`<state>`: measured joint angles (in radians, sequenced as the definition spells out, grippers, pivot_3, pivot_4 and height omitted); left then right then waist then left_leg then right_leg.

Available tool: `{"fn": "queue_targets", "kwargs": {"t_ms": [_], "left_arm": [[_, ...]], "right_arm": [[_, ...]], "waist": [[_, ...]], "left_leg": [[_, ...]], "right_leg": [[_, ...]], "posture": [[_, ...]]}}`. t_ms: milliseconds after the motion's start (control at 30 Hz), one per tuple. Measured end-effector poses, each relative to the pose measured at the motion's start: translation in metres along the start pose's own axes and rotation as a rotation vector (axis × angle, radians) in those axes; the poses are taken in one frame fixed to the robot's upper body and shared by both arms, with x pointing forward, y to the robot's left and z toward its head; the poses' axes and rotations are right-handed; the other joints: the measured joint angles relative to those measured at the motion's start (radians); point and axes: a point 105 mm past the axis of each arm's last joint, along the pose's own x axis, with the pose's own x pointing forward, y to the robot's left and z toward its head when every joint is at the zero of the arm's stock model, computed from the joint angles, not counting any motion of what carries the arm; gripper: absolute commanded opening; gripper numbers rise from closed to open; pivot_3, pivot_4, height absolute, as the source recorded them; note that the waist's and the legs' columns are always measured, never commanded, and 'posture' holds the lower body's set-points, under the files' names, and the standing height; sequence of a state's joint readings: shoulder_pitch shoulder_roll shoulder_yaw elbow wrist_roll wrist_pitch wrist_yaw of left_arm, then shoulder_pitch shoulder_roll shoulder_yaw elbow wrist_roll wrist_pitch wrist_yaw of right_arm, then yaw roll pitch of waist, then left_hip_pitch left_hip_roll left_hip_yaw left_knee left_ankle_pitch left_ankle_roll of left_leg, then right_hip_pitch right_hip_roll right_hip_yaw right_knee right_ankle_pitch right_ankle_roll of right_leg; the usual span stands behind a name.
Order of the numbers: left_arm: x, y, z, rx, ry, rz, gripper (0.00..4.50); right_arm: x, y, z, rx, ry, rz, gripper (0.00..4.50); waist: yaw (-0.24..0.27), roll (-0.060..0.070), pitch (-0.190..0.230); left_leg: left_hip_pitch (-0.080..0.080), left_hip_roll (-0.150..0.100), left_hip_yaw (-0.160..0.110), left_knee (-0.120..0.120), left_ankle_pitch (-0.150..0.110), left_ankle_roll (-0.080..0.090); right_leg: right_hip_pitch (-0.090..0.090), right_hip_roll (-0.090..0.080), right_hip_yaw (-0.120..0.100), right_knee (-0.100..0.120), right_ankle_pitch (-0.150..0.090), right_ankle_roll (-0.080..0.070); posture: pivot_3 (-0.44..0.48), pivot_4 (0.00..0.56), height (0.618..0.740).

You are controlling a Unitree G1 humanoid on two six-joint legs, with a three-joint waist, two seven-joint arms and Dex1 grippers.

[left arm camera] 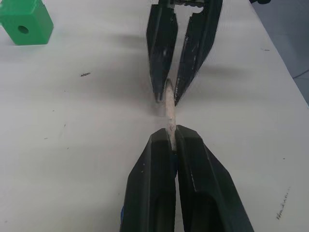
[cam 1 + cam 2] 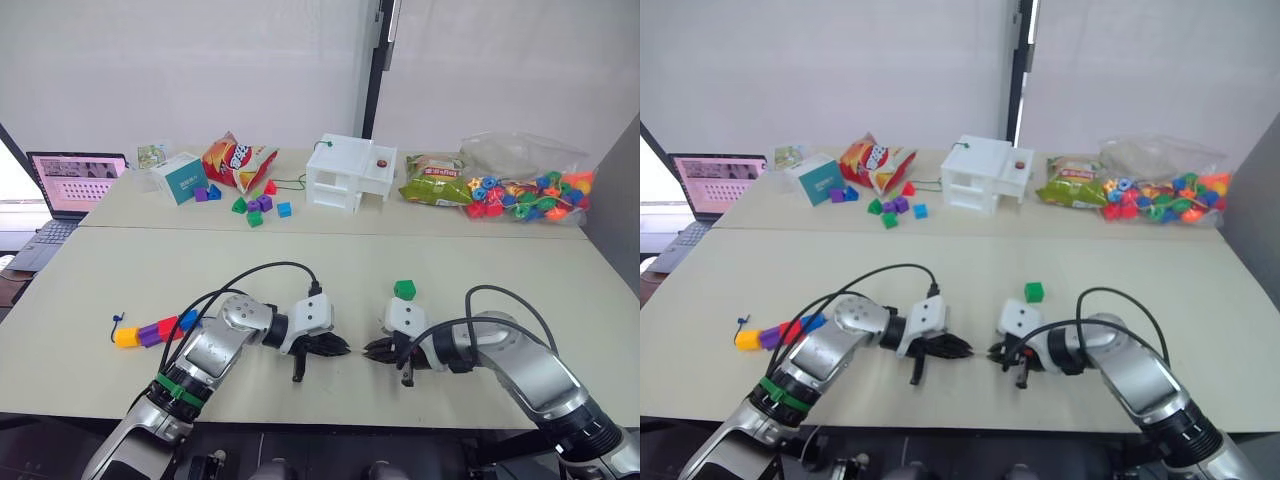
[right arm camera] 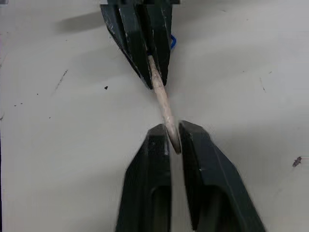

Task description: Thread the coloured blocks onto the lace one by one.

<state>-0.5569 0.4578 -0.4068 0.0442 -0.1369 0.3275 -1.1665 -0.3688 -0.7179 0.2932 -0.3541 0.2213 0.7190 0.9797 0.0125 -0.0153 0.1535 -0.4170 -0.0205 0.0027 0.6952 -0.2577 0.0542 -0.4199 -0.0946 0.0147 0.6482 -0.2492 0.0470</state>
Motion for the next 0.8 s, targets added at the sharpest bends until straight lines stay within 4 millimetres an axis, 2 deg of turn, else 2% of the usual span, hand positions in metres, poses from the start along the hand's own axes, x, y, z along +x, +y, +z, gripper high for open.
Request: {"fn": "queue_targets", "kwargs": {"t_ms": [100, 300, 400, 567, 800], "left_arm": [[-0.003, 0.001, -0.001, 0.001, 0.009, 0.007, 0.0], [-0.018, 0.006, -0.007, -0.006, 0.044, 0.044, 0.0], [-0.026, 0.006, -0.012, -0.019, 0.066, 0.062, 0.0], [-0.03, 0.005, -0.014, -0.038, 0.07, 0.072, 0.0], [-0.029, 0.005, -0.014, -0.039, 0.066, 0.08, 0.0]], "right_arm": [[-0.006, -0.003, -0.006, 0.04, -0.003, -0.045, 2.39], [-0.034, -0.034, -0.015, 0.22, -0.087, -0.347, 4.48], [-0.035, -0.042, -0.027, 0.345, -0.117, -0.502, 4.48], [-0.031, -0.059, -0.032, 0.454, -0.158, -0.788, 4.48], [-0.019, -0.082, -0.011, 0.522, -0.266, -1.024, 4.48]], "waist": [[0.001, 0.0, 0.0], [-0.001, 0.0, 0.0], [-0.001, 0.0, 0.0], [-0.001, 0.001, 0.0], [-0.007, 0.001, 0.0]], "left_leg": [[0.0, 0.0, 0.0, 0.0, 0.0, 0.0], [0.0, 0.0, 0.0, -0.001, 0.0, 0.0], [0.0, 0.0, 0.0, -0.001, 0.0, 0.0], [0.0, -0.001, 0.0, -0.001, 0.0, -0.001], [0.001, -0.001, 0.0, -0.002, 0.001, -0.001]], "right_leg": [[0.0, 0.0, 0.0, 0.0, 0.0, 0.0], [0.0, 0.0, 0.0, 0.001, 0.0, 0.0], [0.0, 0.0, 0.001, 0.001, 0.0, 0.0], [-0.001, 0.0, 0.001, 0.002, 0.0, 0.0], [-0.001, 0.0, 0.001, 0.002, 0.0, 0.0]], "posture": [[0.0, 0.15, 0.74], [0.0, 0.15, 0.74], [0.0, 0.15, 0.74], [0.0, 0.15, 0.74], [0.0, 0.15, 0.74]]}}
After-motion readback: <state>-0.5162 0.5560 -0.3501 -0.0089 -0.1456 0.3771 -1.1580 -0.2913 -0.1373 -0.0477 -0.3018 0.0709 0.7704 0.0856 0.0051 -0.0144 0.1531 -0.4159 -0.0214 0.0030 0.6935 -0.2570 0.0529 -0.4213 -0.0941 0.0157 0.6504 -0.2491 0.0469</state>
